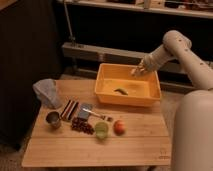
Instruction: Wipe tray with brush
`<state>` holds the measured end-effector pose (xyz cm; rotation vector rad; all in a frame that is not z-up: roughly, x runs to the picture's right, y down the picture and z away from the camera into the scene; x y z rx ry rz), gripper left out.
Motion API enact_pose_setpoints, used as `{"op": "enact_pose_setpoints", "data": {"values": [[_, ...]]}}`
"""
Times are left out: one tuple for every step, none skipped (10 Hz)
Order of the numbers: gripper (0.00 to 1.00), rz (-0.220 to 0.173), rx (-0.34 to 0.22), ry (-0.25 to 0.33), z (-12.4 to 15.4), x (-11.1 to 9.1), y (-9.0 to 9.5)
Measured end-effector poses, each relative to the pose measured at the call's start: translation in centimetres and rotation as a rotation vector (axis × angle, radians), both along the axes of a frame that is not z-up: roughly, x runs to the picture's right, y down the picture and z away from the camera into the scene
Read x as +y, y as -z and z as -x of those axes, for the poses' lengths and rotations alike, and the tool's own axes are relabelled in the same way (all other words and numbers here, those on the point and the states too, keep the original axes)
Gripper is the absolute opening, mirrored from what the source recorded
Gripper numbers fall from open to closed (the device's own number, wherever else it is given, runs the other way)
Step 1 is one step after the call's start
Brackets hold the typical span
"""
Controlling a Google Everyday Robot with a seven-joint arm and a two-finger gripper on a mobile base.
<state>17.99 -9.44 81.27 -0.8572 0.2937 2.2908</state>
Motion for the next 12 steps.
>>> {"op": "enact_pose_setpoints", "data": {"values": [[0.0,-0.003,-0.006,0.007,1.1,-0.3,-0.1],[0.0,-0.01,-0.026,0.011,2.7,-0.4,0.0],[0.0,-0.016,-0.048,0.01,3.7,-0.2,0.5],[0.0,-0.026,-0.08,0.015,4.5,0.1,1.3],[0.0,-0.031,-0.111,0.021,5.2,0.6,2.2],[0.0,-0.028,-0.143,0.028,5.8,1.4,2.9],[0.0,-0.022,-0.165,0.034,6.2,2.2,3.3],[0.0,-0.014,-0.187,0.041,6.4,3.5,3.8],[0.0,-0.001,-0.205,0.048,6.3,5.3,4.3],[0.0,0.011,-0.213,0.047,5.5,6.9,4.6],[0.0,0.019,-0.214,0.046,4.6,8.0,4.8],[0.0,0.033,-0.215,0.041,2.8,9.4,5.0]]}}
